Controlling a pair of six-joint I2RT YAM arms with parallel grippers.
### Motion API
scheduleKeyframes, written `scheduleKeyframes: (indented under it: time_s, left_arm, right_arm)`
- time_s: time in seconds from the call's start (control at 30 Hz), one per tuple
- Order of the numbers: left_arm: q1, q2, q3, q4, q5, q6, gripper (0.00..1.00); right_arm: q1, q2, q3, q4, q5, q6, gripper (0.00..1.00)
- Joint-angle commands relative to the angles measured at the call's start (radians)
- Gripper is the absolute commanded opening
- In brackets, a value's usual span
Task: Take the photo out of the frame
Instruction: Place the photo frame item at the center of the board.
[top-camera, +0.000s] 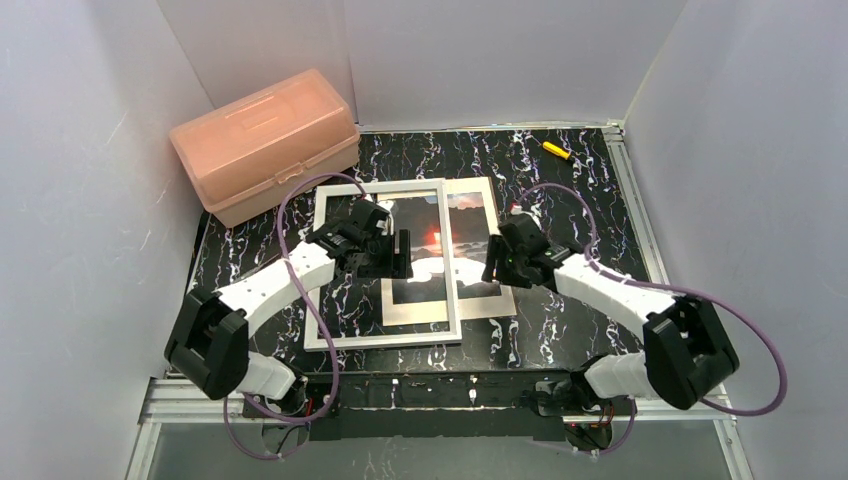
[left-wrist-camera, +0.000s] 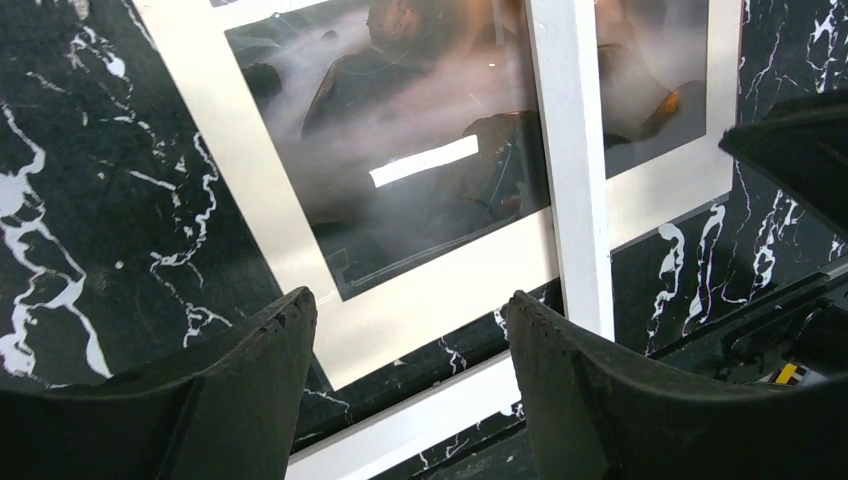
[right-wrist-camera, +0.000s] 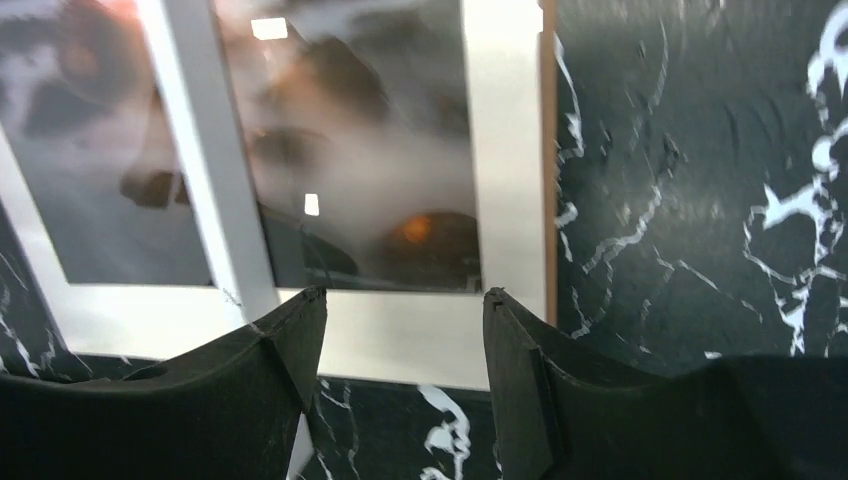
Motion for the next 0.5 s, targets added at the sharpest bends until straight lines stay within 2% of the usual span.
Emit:
scheduleKeyframes:
  time_s: [0.0,0.17,0.47]
  left_arm:
    - [-0.008,0.042,0.037,0.016,0.0,0.015,0.68]
    - [-0.009,0.091,0.036,0.032,0.01,0.001,0.68]
    - [-0.01,0.124,0.029,0.039,-0.005,0.013,0.68]
  right_arm:
    - [-0.069,-0.091,-0.101,-0.008,-0.14,-0.026,0.66]
    - [-0.149,-0.132,-0.165,-0.023,-0.199,-0.026,0.65]
    - [-0.17,-0.137,-0.223,-0.045,-0.224,0.029,0.63]
